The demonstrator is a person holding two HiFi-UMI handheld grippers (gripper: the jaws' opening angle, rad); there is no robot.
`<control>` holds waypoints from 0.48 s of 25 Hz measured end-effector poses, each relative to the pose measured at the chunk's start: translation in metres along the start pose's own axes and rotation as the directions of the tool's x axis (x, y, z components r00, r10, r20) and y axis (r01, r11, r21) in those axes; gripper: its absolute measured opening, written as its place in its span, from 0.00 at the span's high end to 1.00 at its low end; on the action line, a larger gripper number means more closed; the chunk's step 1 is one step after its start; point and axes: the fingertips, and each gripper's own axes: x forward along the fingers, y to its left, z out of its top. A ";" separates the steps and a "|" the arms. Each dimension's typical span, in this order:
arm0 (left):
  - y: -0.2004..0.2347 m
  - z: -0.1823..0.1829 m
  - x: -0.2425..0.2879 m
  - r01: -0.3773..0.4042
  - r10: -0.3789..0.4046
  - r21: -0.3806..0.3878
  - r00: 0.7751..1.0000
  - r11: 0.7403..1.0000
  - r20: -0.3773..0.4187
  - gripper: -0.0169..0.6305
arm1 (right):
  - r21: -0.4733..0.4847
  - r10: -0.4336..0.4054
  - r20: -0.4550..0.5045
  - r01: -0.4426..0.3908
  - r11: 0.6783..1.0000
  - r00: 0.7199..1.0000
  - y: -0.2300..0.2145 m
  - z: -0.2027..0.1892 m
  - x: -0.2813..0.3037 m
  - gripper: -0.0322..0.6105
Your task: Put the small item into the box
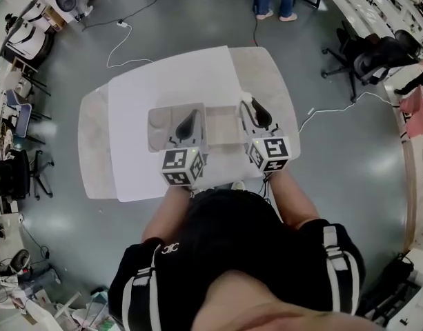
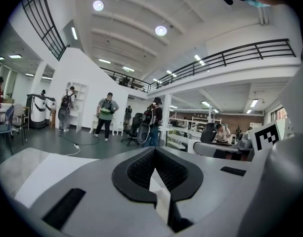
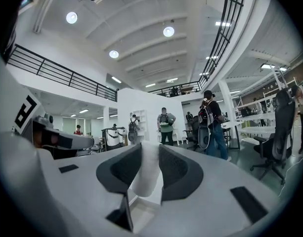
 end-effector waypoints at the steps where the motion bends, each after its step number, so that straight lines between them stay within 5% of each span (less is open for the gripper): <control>1: 0.004 0.001 0.001 -0.003 0.003 0.001 1.000 1.000 0.001 0.97 | -0.005 0.003 -0.010 -0.003 1.000 1.000 0.002 -0.004 0.005 0.79; 12: 0.045 -0.001 -0.001 -0.061 0.061 -0.013 0.998 0.998 -0.014 0.97 | -0.033 0.070 -0.238 -0.080 0.996 0.969 0.021 -0.084 0.053 0.79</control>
